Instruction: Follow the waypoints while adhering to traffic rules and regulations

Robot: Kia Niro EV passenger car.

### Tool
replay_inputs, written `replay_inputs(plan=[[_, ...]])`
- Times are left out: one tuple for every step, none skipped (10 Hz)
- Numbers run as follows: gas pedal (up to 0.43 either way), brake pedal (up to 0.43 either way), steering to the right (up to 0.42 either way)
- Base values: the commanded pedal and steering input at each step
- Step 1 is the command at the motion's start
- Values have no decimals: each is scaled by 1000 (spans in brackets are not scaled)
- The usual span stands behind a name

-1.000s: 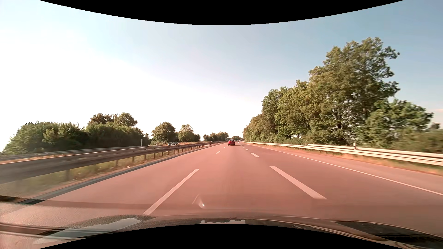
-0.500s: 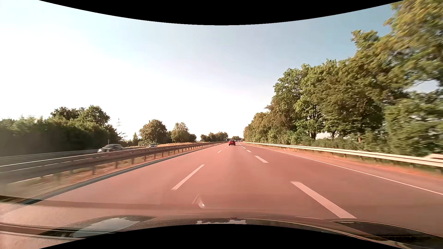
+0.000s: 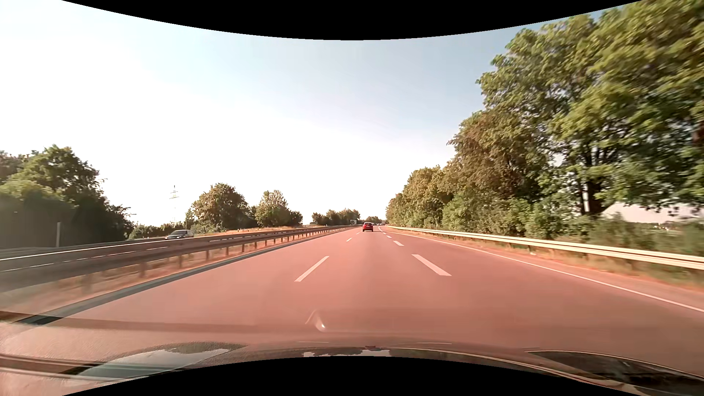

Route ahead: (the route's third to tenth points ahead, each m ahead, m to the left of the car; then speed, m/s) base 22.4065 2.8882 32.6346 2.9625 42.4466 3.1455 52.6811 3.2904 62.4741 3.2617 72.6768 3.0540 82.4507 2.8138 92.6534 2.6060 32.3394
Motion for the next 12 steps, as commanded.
replay_inputs(plan=[[350, 6, 3], [350, 6, 3], [350, 6, 3], [350, 6, 3], [350, 6, 3], [350, 6, 2], [350, 6, 1], [350, 6, 0], [350, 6, 0], [350, 6, -2], [350, 6, -2], [350, 6, -3]])
